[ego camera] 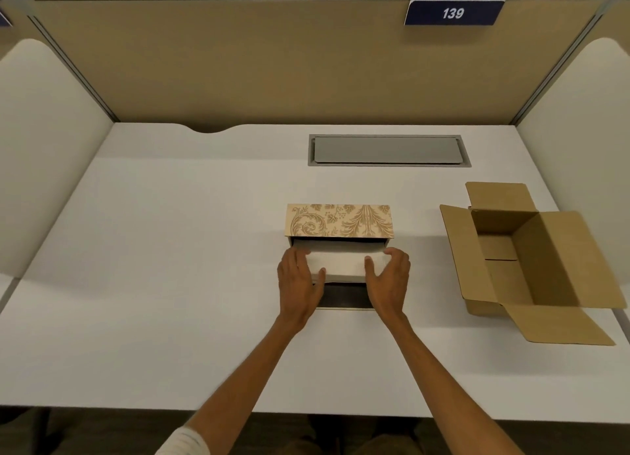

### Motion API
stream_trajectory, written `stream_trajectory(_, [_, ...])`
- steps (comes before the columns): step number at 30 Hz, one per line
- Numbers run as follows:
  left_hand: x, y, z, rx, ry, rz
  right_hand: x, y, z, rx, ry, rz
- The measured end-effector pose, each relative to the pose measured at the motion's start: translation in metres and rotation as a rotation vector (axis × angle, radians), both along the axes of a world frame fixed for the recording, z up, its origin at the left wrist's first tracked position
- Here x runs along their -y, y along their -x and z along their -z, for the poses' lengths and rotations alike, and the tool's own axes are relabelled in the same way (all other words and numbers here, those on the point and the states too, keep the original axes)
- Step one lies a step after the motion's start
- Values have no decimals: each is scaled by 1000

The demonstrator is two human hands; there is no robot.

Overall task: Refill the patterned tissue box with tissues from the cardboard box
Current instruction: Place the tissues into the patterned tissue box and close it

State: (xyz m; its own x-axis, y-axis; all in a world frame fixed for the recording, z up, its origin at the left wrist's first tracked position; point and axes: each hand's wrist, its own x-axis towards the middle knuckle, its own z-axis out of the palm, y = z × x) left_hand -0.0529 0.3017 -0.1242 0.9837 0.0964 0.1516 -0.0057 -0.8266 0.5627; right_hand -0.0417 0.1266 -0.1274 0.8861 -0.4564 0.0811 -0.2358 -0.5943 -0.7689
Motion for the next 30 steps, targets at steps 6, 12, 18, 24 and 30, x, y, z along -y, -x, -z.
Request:
stream_trajectory(6, [-5,-10,1,-133,-292,313,-6,7,1,21,303,-432])
stream_trajectory(12, [-18,-24,-1,-162,-411,376,5,-4,-2,-210,563,-660])
stream_trajectory(18, [-20,-22,4,-172,-472,366,15,-14,-6,-196,623,-726])
stream_trajectory(24, [-20,-12,10,-225,-473,345,15,-9,-6,-198,605,-703])
stream_trajectory(30, [-16,-14,2,-198,-417,361,8,-10,-8,-230,577,-717])
